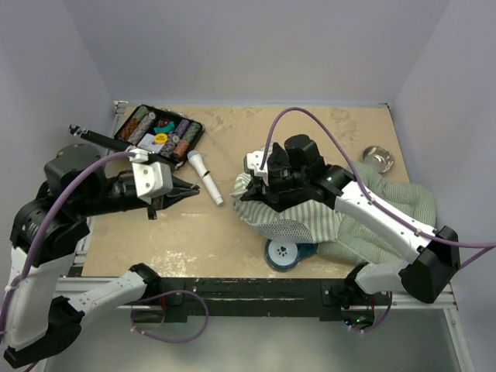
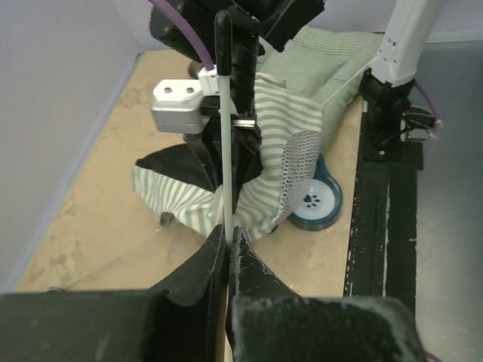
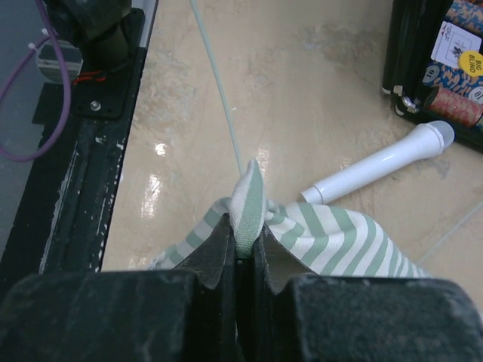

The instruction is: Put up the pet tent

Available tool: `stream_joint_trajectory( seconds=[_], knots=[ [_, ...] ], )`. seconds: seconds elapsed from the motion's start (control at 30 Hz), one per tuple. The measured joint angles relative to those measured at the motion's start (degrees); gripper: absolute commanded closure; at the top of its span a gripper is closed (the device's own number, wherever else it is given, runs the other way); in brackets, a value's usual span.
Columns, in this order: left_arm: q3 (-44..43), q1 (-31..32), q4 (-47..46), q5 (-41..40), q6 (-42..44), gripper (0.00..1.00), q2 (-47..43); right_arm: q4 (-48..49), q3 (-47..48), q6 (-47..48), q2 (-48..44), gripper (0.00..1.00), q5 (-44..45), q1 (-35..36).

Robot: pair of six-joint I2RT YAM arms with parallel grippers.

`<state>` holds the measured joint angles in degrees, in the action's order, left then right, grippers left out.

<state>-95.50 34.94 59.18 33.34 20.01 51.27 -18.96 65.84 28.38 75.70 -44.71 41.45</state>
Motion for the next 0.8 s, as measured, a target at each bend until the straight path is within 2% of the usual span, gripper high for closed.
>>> stream_joint_trajectory(
  seconds=[0.23,0.5,0.8],
  knots=[
    [0.0,0.0,-3.1,6.3,-1.4,1.0,5.0,-0.8,4.2,-3.8,0.0,1.0,-0.9,0.6],
    [-5.3,0.0,-3.7,8.0,-2.3,1.0,7.3,0.2,12.0,-4.8,0.0,1.0,-3.2,1.2],
    [7.8,0.1,-4.2,13.0,-3.2,1.0,5.8,0.0,14.0,-6.0,0.0,1.0,-6.0,2.3]
  ],
)
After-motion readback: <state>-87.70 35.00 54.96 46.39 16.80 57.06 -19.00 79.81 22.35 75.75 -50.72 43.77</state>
